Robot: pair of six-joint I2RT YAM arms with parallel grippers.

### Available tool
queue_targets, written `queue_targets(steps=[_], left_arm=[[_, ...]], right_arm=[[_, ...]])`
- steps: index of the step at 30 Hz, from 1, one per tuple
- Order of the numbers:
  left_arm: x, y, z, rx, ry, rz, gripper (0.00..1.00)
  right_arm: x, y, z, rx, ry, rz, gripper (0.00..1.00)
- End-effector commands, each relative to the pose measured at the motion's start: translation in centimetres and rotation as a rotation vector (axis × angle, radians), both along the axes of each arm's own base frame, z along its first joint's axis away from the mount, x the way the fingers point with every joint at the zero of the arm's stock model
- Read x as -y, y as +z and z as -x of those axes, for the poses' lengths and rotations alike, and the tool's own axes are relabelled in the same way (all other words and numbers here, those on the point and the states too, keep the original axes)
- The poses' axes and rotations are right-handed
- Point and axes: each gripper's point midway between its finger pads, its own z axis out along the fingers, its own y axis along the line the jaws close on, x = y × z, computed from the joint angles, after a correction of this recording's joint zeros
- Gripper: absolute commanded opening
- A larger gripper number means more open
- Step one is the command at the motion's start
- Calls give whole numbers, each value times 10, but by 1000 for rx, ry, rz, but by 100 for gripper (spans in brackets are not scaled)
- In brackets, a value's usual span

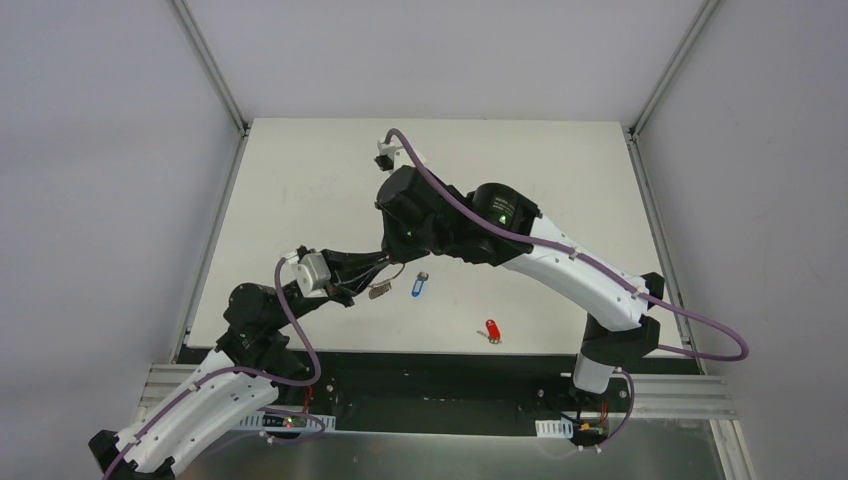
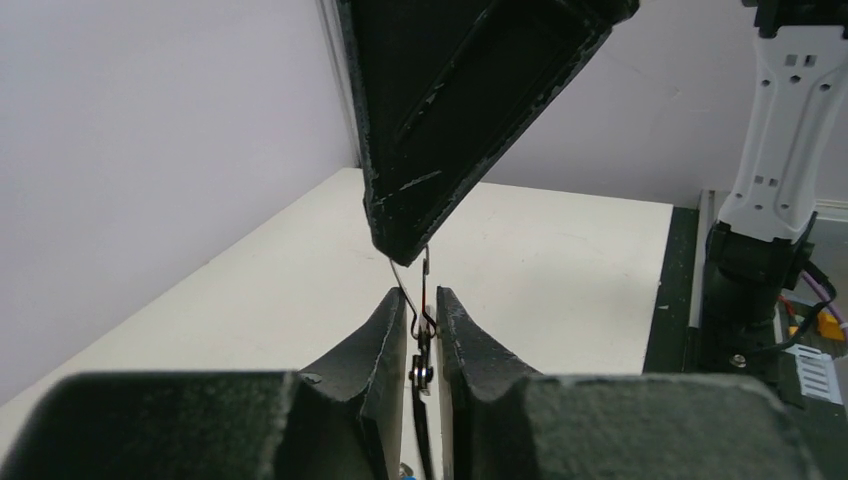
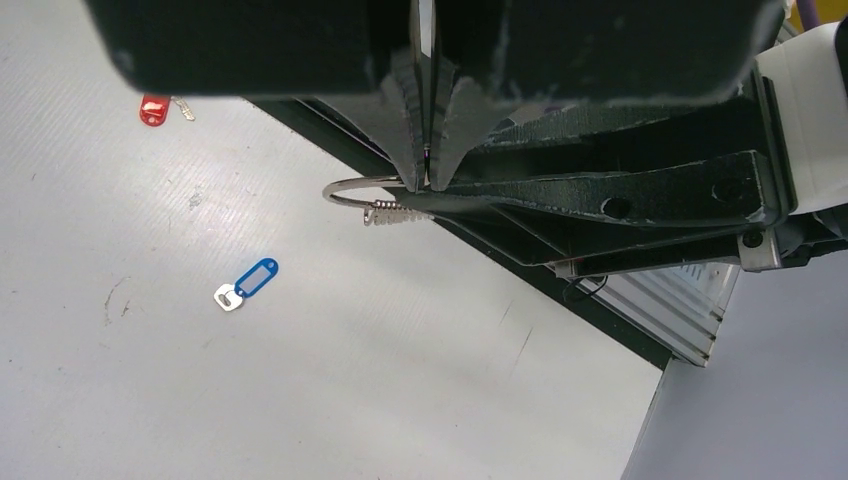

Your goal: Put the keys on the keyring

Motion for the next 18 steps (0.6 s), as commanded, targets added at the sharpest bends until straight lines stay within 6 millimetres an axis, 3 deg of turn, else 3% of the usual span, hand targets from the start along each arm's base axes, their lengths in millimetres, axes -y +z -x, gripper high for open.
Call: queue_targets(steps=[1,3,18], left_arm=[[-1,17,8,41,-25,58,6],[-3,22,7,50,-14,74,0],[-12,31,6,-14,8,172,0]], right_arm=[[0,20,2,34,10,-59,0],[0,18,1,35,11,-52,0],[0,13,3,31,15,-50,0]])
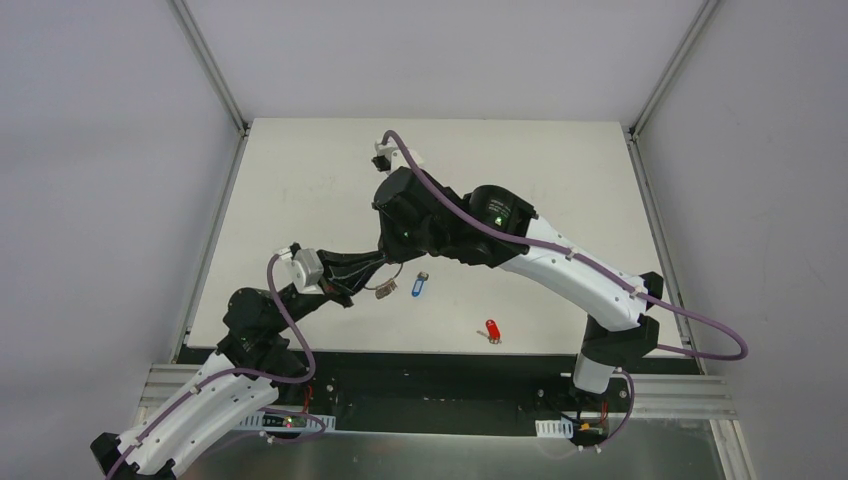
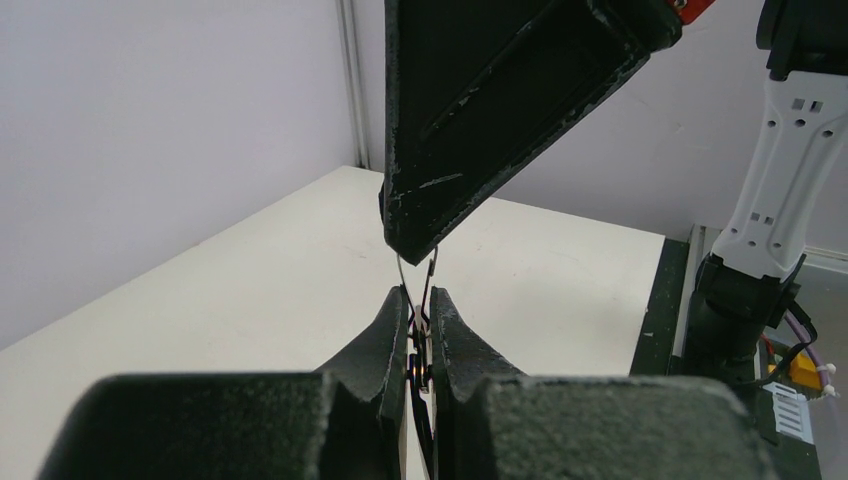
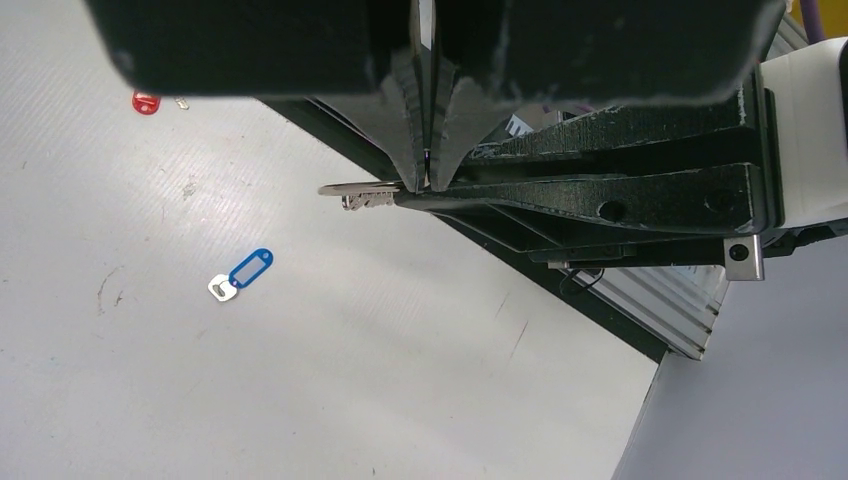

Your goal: Put the keys on the keyring

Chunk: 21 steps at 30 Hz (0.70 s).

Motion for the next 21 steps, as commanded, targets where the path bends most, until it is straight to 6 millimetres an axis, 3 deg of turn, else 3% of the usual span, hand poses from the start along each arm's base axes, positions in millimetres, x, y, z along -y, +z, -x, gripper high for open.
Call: queue_targets(steps=[1,8,13,21], left_arm=[[-5,33,9,57,-15,93,0],[0,31,13,68,-48,70,0],[1,31,17,82,-66,63,16],[1,30,18,92,-72,62,21]], right_arm=[[6,16,5,22,14,-41,0],[7,17,5,26,8,-46,0],[7,18,4,29,7,-48,0],[6,18,4,29,7,-49,0]])
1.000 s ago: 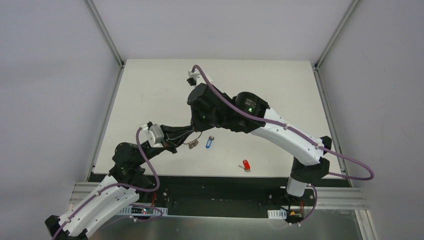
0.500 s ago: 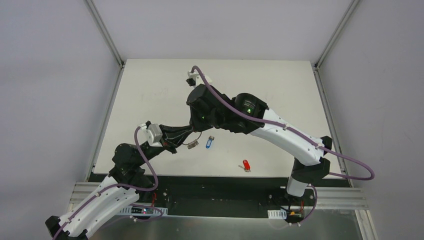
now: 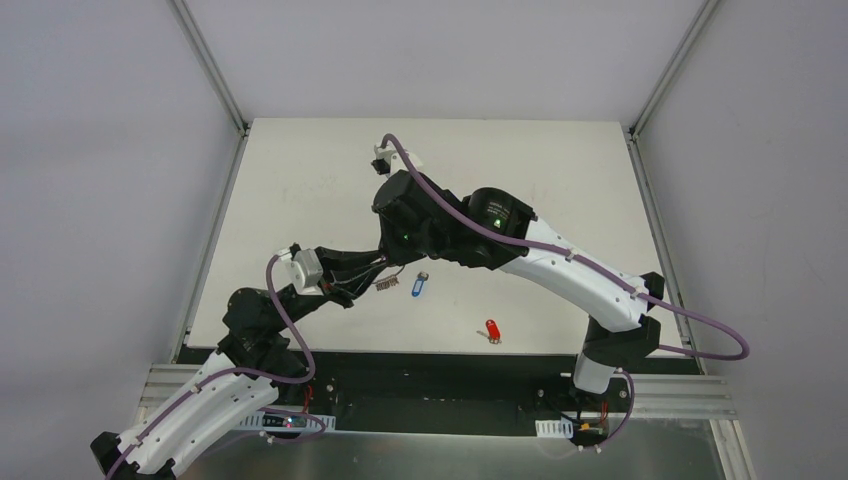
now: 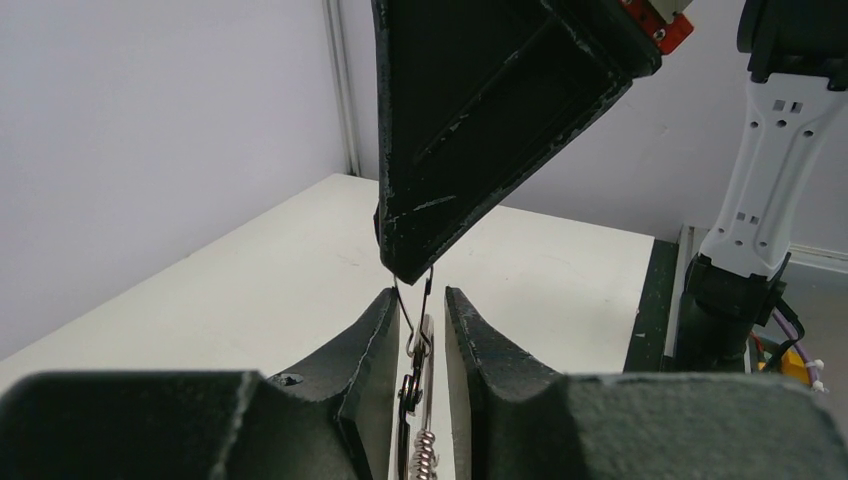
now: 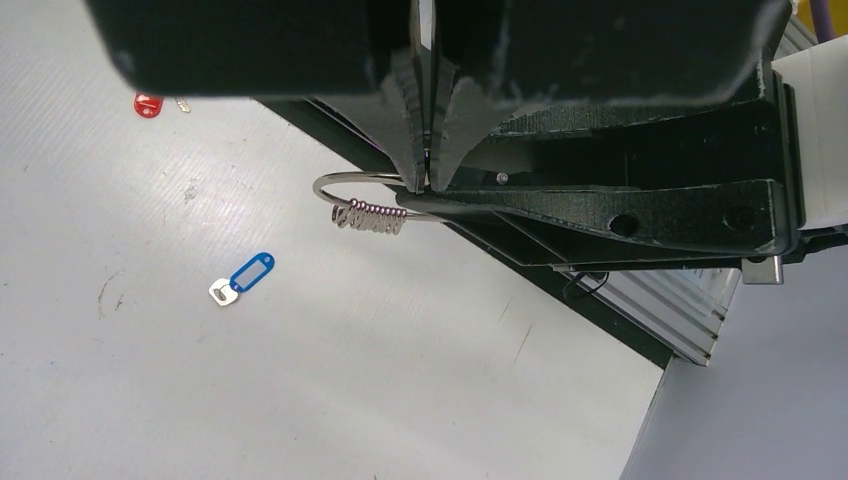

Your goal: Put the keys on the keyring

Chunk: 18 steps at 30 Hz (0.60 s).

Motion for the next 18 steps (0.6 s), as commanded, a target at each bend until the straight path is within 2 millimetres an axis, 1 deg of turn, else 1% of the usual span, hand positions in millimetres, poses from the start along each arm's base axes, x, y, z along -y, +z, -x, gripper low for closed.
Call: queue_targets(steps=[1,7,18], left_arm=[[-1,28,15,85,-48,60,21],[-1,27,15,85,-51,57,19],[3,20,13,74,-57,31,24]], right_arm=[[5,21,2,28,5,-56,0],[6,23,2,31,2,-60,0],[9,29,1,42,-7,-77,0]])
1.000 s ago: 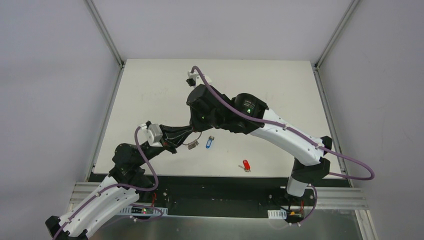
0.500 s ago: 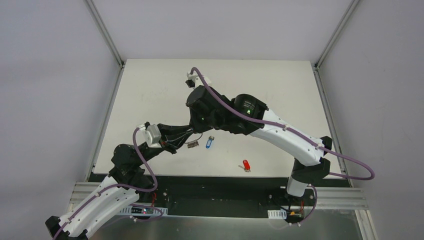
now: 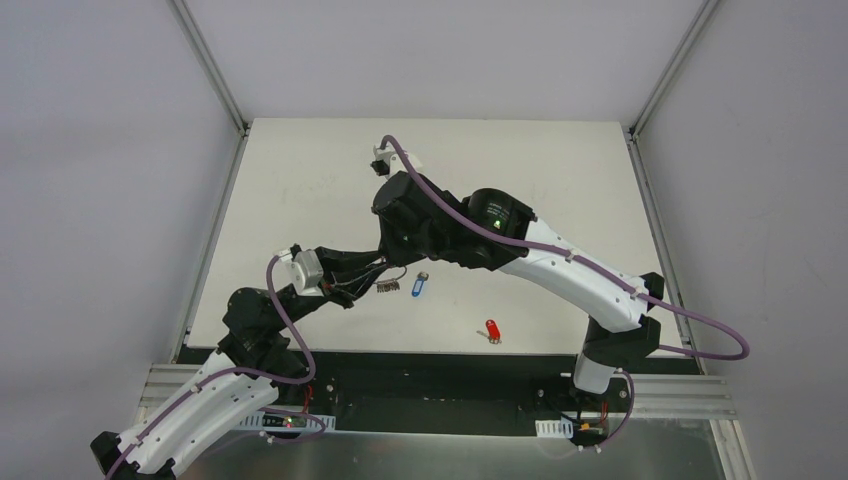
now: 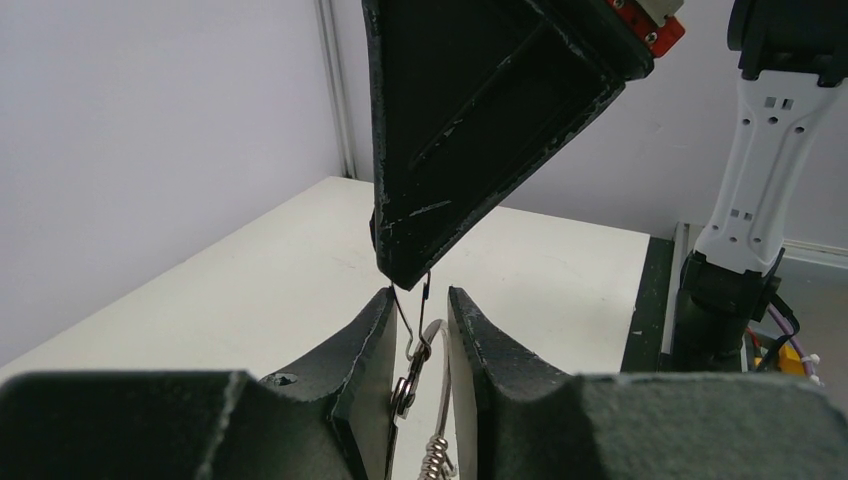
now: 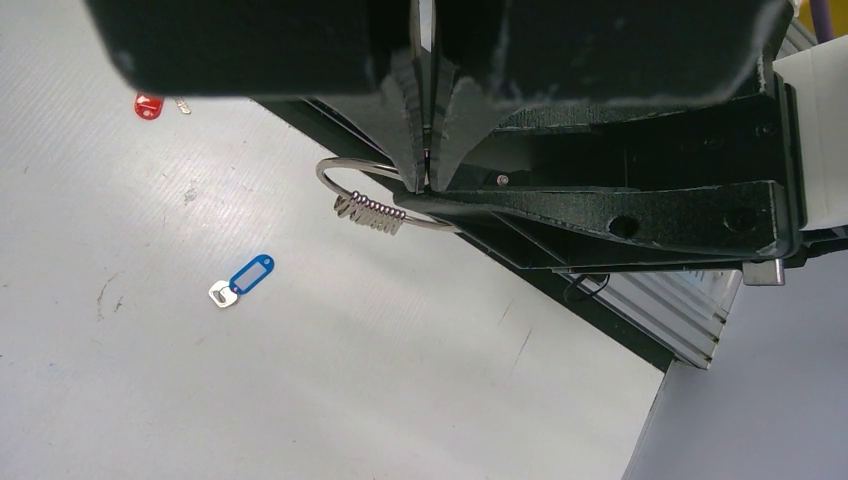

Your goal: Put the keys on the keyring

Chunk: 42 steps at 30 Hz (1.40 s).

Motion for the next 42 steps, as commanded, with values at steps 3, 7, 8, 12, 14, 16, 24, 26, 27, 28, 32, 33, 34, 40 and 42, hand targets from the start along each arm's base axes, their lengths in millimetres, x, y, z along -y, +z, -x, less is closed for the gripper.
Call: queue_targets(steps=[3,7,8,12,14,16,24,26,27,28,32,33,34,40,42], left_arm=[[1,18,10,61,-37,31,24],[1,17,9,59,-30,31,24],[0,17,9,60,-29,32,24],[-1,17,8,60,-23,32,25],[0,16,7,57,-20,28,25],[-1,16,7,57,-16,28,25],[-2,17,7,59,-9,32,25],[-2,16,6,58,-8,32,25],[-2,16,6,57,-7,32,25],[-2,17,6,57,-6,32,25],[-2,15,5,52,-3,29,25],[-2,15,4,52,-1,28,25],[-3,15,4,52,1,28,25],[-4,14,2,48,14,29,25],[-5,14,1,47,22,30,25]], right_arm=[[9,29,0,42,-8,-78,0],[10,31,1,45,-8,-81,0],[10,31,1,44,-8,-82,0],[9,30,1,43,-9,-79,0],[10,31,2,43,-7,-82,0],[10,31,2,45,-9,-84,0],[9,31,3,45,-4,-84,0],[9,32,3,45,-5,-85,0],[9,31,3,45,-3,-84,0],[9,31,3,45,-5,-84,0],[9,32,3,46,-5,-87,0],[9,32,3,46,-4,-86,0],[9,32,3,46,-4,-88,0],[11,33,4,49,-3,-87,0],[11,34,5,50,-3,-88,0]])
